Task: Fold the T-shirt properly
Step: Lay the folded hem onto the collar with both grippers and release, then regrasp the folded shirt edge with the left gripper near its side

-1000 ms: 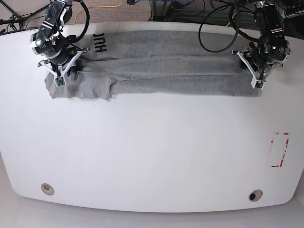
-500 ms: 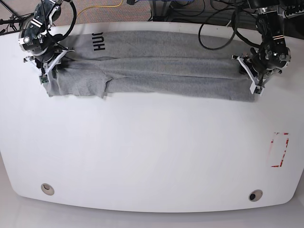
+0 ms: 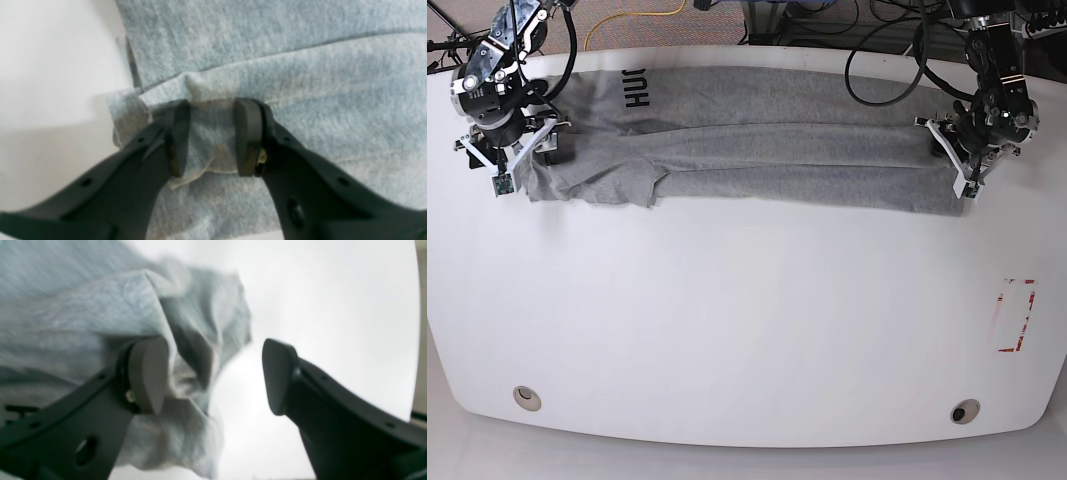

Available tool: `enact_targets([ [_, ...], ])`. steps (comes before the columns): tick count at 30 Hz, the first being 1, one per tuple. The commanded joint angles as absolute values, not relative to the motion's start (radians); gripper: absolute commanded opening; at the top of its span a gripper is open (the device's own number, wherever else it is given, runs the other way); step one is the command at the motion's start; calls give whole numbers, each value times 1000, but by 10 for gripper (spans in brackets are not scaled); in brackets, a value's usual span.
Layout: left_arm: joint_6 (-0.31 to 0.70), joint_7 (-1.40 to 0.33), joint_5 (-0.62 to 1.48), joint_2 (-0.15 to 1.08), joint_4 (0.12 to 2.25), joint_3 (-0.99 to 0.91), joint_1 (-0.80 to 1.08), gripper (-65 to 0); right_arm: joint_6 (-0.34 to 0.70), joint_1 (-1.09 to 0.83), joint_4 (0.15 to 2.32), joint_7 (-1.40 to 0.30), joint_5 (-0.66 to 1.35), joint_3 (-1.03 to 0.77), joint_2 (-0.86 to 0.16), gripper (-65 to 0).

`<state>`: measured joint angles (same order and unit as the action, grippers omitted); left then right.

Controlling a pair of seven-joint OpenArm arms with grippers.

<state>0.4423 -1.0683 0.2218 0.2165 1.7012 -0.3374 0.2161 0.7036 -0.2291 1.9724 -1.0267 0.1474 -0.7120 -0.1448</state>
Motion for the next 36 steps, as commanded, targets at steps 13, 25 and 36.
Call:
enact_targets([
  [13, 437, -1090, 196, 228, 1705, -341, 216, -446, 698, -228, 2011, -1047, 257, -774, -122, -227],
  [25, 437, -1090, 196, 226, 1704, -341, 214, -446, 698, -194, 2018, -1061, 446, -771, -128, -295],
  [36, 437, -1090, 196, 228, 1704, -341, 213, -446, 698, -193, 1977, -1076, 435, -533, -117, -499],
])
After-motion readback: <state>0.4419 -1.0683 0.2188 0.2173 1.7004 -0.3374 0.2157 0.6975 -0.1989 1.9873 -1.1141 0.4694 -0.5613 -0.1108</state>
